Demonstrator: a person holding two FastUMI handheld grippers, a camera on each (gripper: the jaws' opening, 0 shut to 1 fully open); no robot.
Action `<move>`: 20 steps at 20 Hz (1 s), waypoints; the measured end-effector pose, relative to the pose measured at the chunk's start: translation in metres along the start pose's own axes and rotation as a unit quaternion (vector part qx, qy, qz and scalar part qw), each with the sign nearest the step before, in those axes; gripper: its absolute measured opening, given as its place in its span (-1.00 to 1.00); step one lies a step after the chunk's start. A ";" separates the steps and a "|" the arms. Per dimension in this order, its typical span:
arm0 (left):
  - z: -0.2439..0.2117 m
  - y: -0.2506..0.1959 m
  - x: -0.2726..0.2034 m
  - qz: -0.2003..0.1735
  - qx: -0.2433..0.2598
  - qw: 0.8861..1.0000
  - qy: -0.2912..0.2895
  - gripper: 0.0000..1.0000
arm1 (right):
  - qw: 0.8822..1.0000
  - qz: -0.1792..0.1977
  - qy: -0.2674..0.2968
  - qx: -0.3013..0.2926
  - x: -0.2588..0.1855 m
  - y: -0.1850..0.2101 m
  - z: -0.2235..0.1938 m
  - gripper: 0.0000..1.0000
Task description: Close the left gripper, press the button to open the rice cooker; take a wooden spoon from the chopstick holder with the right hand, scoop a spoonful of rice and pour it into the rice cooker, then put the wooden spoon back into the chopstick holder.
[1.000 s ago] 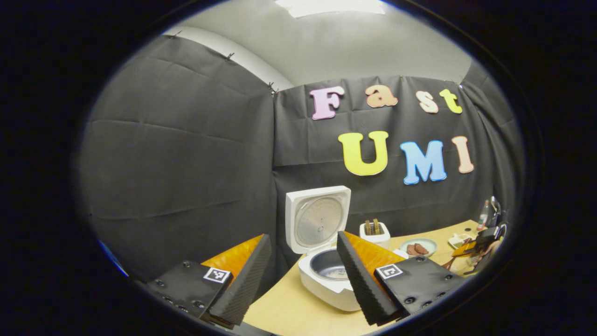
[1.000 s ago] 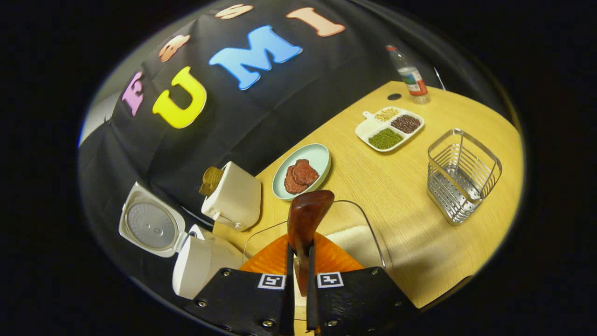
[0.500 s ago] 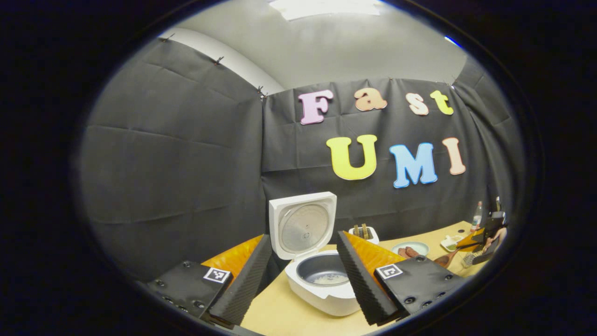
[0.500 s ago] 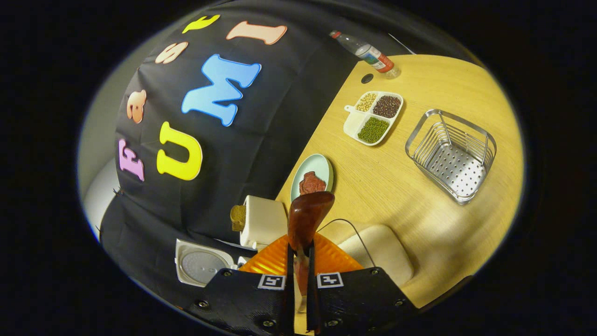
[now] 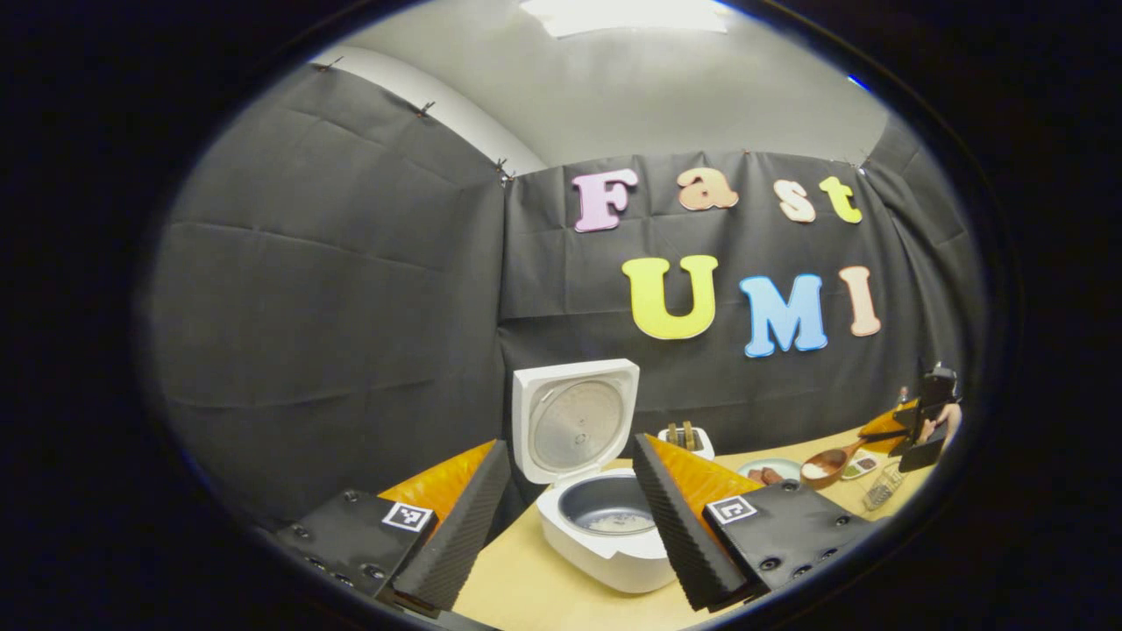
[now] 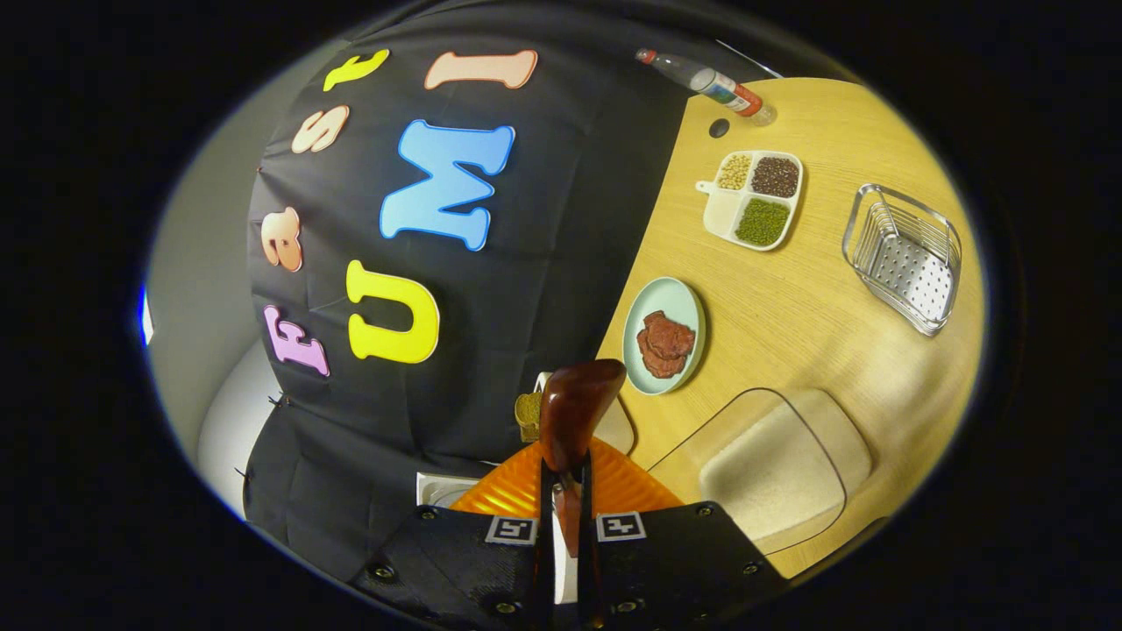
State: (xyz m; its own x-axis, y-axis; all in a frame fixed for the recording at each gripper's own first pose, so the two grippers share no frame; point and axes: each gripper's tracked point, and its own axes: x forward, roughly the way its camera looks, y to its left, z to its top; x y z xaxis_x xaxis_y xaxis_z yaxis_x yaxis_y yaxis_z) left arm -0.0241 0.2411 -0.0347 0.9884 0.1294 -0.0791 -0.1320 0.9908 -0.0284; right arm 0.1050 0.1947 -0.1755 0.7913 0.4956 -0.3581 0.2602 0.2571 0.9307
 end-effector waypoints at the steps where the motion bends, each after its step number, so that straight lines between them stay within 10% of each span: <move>1: -0.003 0.006 -0.002 0.005 0.000 1.000 0.001 0.95 | 1.000 0.005 0.001 -0.007 0.003 0.007 -0.003 -0.79; 20: -0.036 0.127 -0.074 0.133 -0.018 0.991 0.027 0.95 | 0.985 0.053 0.084 -0.141 0.091 0.099 -0.148 -0.79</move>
State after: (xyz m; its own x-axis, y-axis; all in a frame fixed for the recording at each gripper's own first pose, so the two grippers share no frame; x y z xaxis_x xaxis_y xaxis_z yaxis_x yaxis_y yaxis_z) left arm -0.1167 0.3565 -0.0683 0.9134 0.3818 -0.1411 -0.3901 0.9201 -0.0355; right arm 0.1210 0.3881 -0.1273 0.6968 0.6563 -0.2893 -0.0012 0.4044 0.9146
